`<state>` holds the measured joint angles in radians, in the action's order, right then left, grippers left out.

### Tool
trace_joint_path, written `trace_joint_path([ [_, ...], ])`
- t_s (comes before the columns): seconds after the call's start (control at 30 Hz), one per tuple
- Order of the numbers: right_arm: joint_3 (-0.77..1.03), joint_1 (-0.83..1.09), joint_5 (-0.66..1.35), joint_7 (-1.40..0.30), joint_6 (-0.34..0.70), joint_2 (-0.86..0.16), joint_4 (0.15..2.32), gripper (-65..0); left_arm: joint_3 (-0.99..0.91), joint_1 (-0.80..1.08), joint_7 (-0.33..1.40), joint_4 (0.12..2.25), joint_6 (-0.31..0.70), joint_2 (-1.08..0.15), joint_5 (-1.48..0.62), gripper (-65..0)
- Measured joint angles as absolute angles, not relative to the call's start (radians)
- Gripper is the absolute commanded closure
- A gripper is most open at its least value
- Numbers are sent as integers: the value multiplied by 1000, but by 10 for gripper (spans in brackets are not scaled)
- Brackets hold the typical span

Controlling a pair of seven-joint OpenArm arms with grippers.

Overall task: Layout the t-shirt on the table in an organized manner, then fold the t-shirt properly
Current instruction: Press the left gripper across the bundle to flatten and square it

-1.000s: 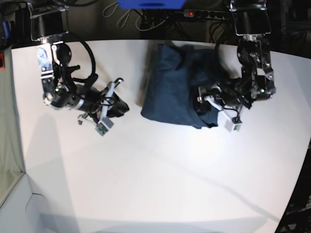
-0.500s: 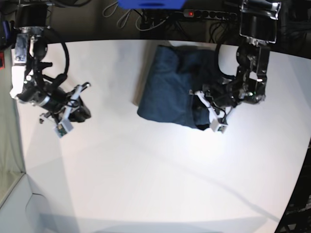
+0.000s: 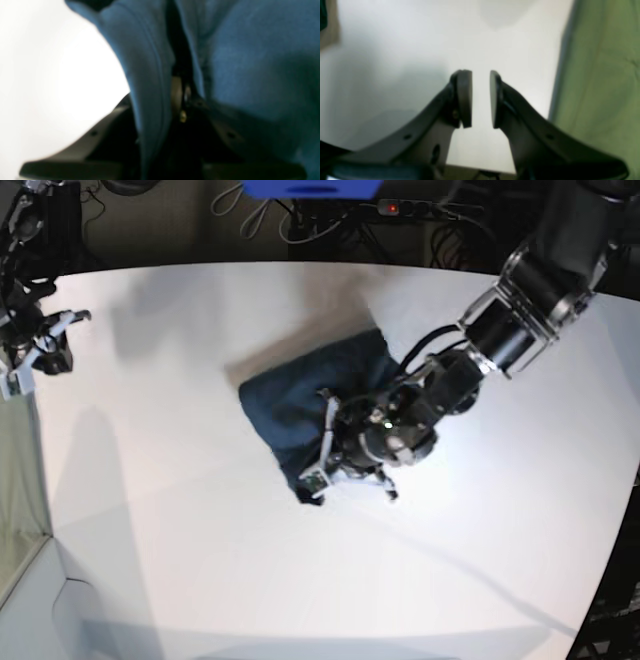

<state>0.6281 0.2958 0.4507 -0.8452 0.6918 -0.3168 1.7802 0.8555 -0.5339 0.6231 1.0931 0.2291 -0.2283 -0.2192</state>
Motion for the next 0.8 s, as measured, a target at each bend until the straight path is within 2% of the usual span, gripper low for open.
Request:
trace_joint_path([
  [0.2,735,360,454,-841,692,-295,1782,-112,1071,-636,542,966,231,-78,-64,0],
  [0.37,770,395,450,-845,692,-273,1818,-112,1089,-631,523,911,239,18,45,0],
  [0.53,767,400,453,-839,692,-271,1825,-112,1089,-627,522,908,240,24,153,-16],
  [0.57,765,401,453,-839,692,-271,1825,-112,1089,-627,522,907,240,24,168,-38],
  [0.63,762,404,453,-842,692,-271,1825,-112,1089,-627,522,907,240,23,189,-123],
  [0.8,759,397,454,-839,692,-260,1825,-112,1083,-632,522,912,236,22,250,-382],
])
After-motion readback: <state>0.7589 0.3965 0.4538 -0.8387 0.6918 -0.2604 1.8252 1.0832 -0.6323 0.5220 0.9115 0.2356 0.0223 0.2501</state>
